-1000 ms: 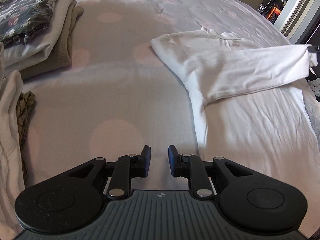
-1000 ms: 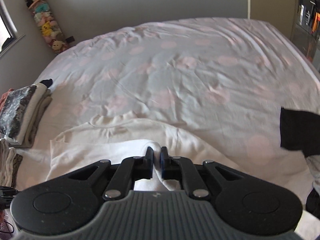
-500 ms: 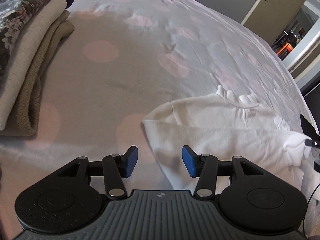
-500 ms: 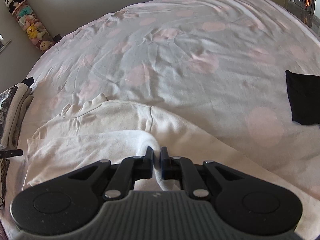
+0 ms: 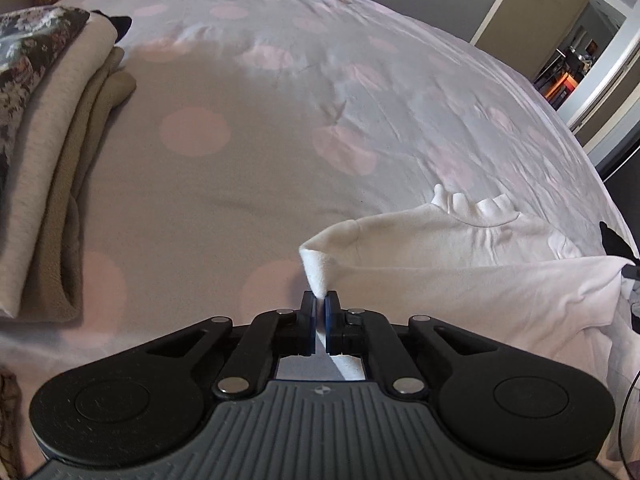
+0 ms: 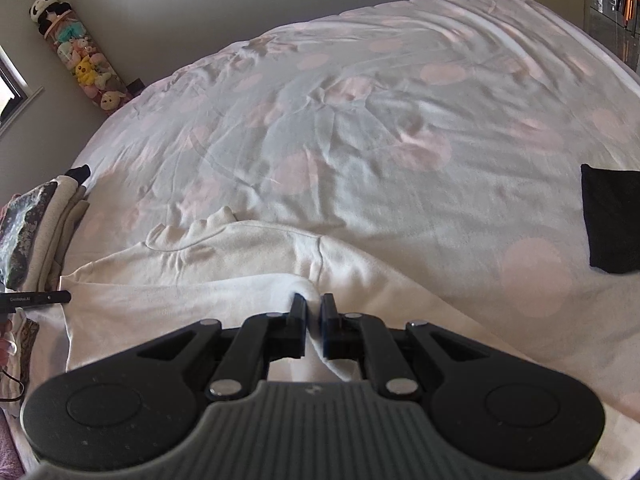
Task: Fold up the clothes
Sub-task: 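Grasp the folded shirt edge with the left gripper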
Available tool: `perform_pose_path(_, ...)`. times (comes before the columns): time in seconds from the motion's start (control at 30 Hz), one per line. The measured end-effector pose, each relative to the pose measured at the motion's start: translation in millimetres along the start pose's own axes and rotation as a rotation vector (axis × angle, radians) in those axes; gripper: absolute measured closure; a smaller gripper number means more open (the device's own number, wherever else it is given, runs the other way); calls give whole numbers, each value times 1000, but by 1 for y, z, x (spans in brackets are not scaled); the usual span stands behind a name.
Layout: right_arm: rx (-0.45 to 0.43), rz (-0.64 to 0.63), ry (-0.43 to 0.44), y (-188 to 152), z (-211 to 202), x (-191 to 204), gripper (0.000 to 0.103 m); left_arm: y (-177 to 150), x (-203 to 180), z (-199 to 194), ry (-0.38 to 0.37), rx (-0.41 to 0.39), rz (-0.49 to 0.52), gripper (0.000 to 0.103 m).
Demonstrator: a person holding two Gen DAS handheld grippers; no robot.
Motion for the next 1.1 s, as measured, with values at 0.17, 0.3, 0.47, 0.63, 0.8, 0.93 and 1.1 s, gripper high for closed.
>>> perform_pose_path(0.17, 45, -27, -54, 2, 28, 4, 95, -1, 4, 10, 26, 32, 32, 100)
perform_pose_path(0.3, 73, -7, -91, 1, 47, -3, 93, -10, 1, 19, 47, 37, 27, 96)
perform_pose_path(0.47, 13, 21, -92, -1, 31, -8, 72, -24, -10, -8, 75, -28, 39, 57)
perform_pose_path(0.63, -43, 42, -140, -13, 15, -18, 67, -49, -27, -20, 2, 7, -3, 56)
perform_pose_path(0.8, -17, 141, -155, -35, 22, -36, 64, -73, -40, -9, -18, 47, -32, 55)
perform_pose_path(0.93, -5, 272, -109, -50, 37, -50, 64, -84, -43, -1, -33, 61, -76, 66)
perform_pose_path(1.1, -46, 378, -42, -51, 55, -52, 65, -85, -44, -3, -21, 63, -77, 97)
Point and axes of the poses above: each gripper's, at about its wrist camera, not at the fingertips, and z roughly the way its jaws point, x to its left, y to its top, the point moved 3 cm from there along z, roughly the way its jaws point, and after that the axes turned 11 degrees about -y, right-handed, at the moved point
